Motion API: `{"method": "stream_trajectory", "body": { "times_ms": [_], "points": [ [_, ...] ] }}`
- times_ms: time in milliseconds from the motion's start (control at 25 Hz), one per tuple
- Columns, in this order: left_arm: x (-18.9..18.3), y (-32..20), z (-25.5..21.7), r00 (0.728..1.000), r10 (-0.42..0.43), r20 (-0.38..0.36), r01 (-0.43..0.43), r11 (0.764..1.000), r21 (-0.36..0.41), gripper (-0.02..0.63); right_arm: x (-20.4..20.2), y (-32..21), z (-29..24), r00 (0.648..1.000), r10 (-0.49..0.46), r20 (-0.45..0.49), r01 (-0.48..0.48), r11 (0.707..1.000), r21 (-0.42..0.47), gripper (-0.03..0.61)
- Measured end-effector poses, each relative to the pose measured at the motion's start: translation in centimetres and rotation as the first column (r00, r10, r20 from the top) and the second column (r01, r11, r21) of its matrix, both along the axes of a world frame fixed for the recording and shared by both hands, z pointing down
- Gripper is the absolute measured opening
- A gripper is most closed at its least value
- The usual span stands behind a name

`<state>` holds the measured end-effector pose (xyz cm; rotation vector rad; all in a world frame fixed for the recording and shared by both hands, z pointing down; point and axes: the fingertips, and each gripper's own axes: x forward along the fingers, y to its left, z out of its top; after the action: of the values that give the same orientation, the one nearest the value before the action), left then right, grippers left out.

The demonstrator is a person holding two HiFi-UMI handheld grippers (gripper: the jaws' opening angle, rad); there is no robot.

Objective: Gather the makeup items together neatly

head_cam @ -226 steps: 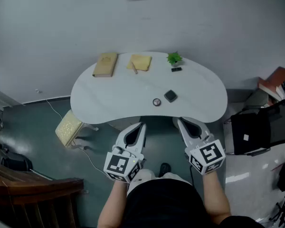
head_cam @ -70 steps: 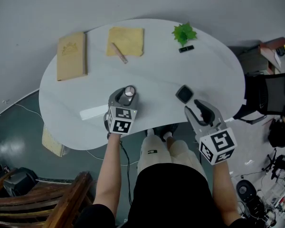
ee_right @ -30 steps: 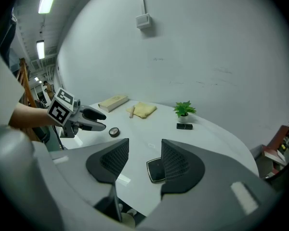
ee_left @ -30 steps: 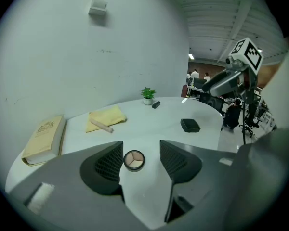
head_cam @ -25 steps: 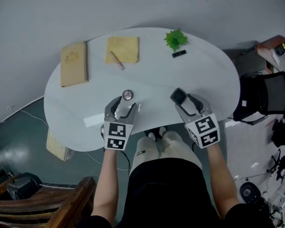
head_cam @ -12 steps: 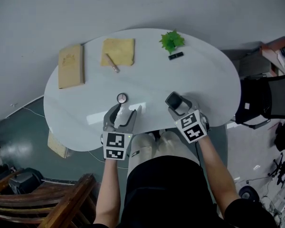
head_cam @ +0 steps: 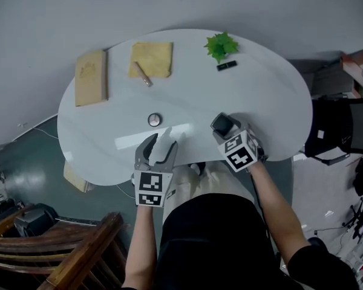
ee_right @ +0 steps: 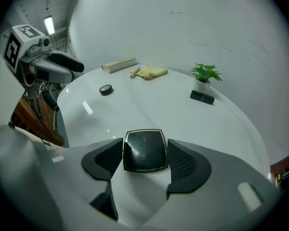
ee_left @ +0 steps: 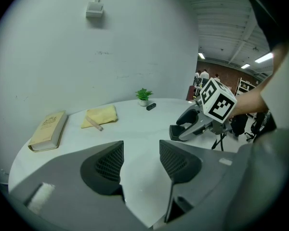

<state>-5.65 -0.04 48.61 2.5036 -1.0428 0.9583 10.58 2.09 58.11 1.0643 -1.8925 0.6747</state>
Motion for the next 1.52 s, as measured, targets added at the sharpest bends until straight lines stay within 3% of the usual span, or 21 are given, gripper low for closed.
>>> {"method": "stream_trajectory", "body": {
  "times_ms": [480,1520],
  "points": [
    [0.7,-0.2,-0.2,1.000,-0.028,0.002,0.028,0.999,0.016,0.229,-0.1,-0.8,0.6,0.994,-0.092,-0.054,0.092,0.996,0.007,0.296],
    [0.8,-0.1,-1.0,0.995,-0.097,-0.036,0.099,0.994,0.045,0.218,-0.6,-1.0,0.4,0.973,-0.227,-0.043,0.227,0.974,-0.012,0.304]
  ]
}}
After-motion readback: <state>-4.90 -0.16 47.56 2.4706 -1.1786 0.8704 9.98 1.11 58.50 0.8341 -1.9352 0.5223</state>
